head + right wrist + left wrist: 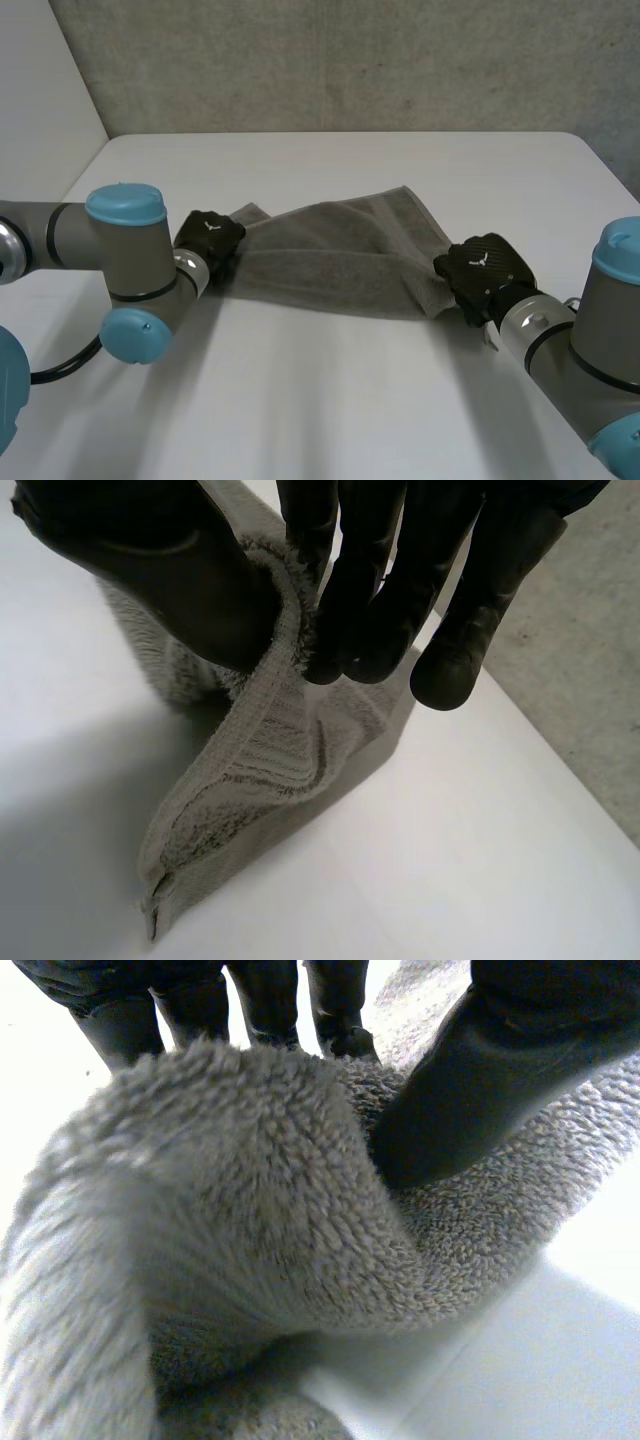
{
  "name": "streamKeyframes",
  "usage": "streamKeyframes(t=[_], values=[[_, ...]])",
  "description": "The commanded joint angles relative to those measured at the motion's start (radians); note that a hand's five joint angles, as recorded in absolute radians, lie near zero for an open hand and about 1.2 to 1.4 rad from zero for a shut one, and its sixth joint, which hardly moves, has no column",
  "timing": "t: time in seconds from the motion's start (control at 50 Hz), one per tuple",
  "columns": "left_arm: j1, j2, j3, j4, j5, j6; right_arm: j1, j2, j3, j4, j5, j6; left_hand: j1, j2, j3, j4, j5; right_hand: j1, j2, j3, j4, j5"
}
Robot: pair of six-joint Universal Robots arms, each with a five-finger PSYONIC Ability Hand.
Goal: Fold the towel.
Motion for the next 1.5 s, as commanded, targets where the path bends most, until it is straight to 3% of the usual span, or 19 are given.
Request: streamKeyframes(t=[0.02, 0.18, 0.32, 0.42, 0.56, 0.66, 0.76, 0.88, 0.98, 1.04, 1.08, 1.1, 1.14, 1.24, 1.36, 1.5], values=[[-0.001, 0.083, -0.017, -0.001, -0.08, 0.028, -0.007, -0.057, -0.027, 0.003, 0.011, 0.0, -0.025, -0.056, -0.069, -0.066, -0.216, 0.068, 0.029, 0.026, 0.028, 0.036], [-0.008, 0.29, -0.033, -0.002, -0.095, -0.068, -0.008, -0.212, -0.086, 0.044, 0.005, 0.011, -0.025, -0.056, -0.069, -0.066, -0.216, 0.068, 0.029, 0.026, 0.028, 0.036], [-0.009, 0.549, -0.07, -0.007, -0.087, -0.178, -0.011, -0.344, -0.205, 0.24, 0.004, 0.012, -0.025, -0.056, -0.069, -0.066, -0.216, 0.068, 0.029, 0.026, 0.028, 0.036], [-0.009, 0.684, -0.085, -0.018, -0.087, -0.186, -0.043, -0.411, -0.315, 0.365, 0.001, 0.012, -0.025, -0.056, -0.069, -0.066, -0.216, 0.068, 0.029, 0.026, 0.028, 0.036], [-0.003, 0.768, -0.087, -0.041, -0.058, -0.186, -0.1, -0.408, -0.481, 0.534, -0.007, 0.009, -0.025, -0.056, -0.069, -0.066, -0.216, 0.068, 0.029, 0.026, 0.028, 0.036], [0.002, 0.748, -0.087, -0.096, 0.005, -0.181, -0.143, -0.289, -0.572, 0.693, -0.071, -0.008, -0.025, -0.056, -0.069, -0.066, -0.216, 0.068, 0.029, 0.026, 0.028, 0.036], [0.018, 0.521, -0.067, -0.188, 0.052, -0.175, -0.146, -0.183, -0.581, 0.689, -0.133, -0.027, -0.025, -0.056, -0.069, -0.066, -0.216, 0.068, 0.029, 0.026, 0.028, 0.036], [0.017, 0.362, 0.025, -0.209, 0.045, -0.153, -0.1, -0.003, -0.626, 0.666, -0.119, -0.077, -0.025, -0.056, -0.069, -0.066, -0.216, 0.068, 0.029, 0.026, 0.028, 0.036], [0.018, 0.281, 0.215, -0.205, 0.045, -0.124, -0.011, 0.118, -0.743, 0.548, 0.046, -0.132, -0.025, -0.056, -0.069, -0.066, -0.216, 0.068, 0.029, 0.026, 0.028, 0.036], [0.017, 0.29, 0.256, -0.199, 0.045, -0.132, 0.001, 0.118, -0.768, 0.474, 0.083, -0.133, -0.025, -0.056, -0.069, -0.066, -0.216, 0.068, 0.029, 0.026, 0.028, 0.036], [0.014, 0.337, 0.327, -0.148, 0.042, -0.173, 0.012, 0.074, -0.779, 0.28, 0.131, -0.121, -0.025, -0.056, -0.069, -0.066, -0.216, 0.068, 0.029, 0.026, 0.028, 0.036], [0.014, 0.337, 0.328, -0.148, 0.042, -0.173, 0.012, 0.073, -0.779, 0.279, 0.131, -0.121, -0.025, -0.056, -0.069, -0.066, -0.216, 0.068, 0.029, 0.026, 0.028, 0.036], [0.026, 0.417, 0.366, -0.056, 0.022, -0.262, 0.018, -0.052, -0.735, 0.053, 0.155, -0.109, -0.025, -0.056, -0.069, -0.066, -0.216, 0.068, 0.029, 0.026, 0.028, 0.036], [0.069, 0.501, 0.358, 0.021, -0.035, -0.356, 0.042, -0.21, -0.63, -0.12, 0.159, -0.084, -0.025, -0.056, -0.069, -0.066, -0.216, 0.068, 0.029, 0.026, 0.028, 0.036], [0.083, 0.511, 0.256, -0.001, -0.02, -0.364, 0.069, -0.235, -0.573, -0.054, 0.151, -0.086, -0.025, -0.056, -0.069, -0.066, -0.216, 0.068, 0.029, 0.026, 0.028, 0.036], [0.088, 0.453, -0.034, -0.001, 0.057, -0.345, 0.067, -0.194, -0.407, 0.179, 0.094, -0.095, -0.025, -0.056, -0.069, -0.066, -0.216, 0.068, 0.029, 0.026, 0.028, 0.036]])
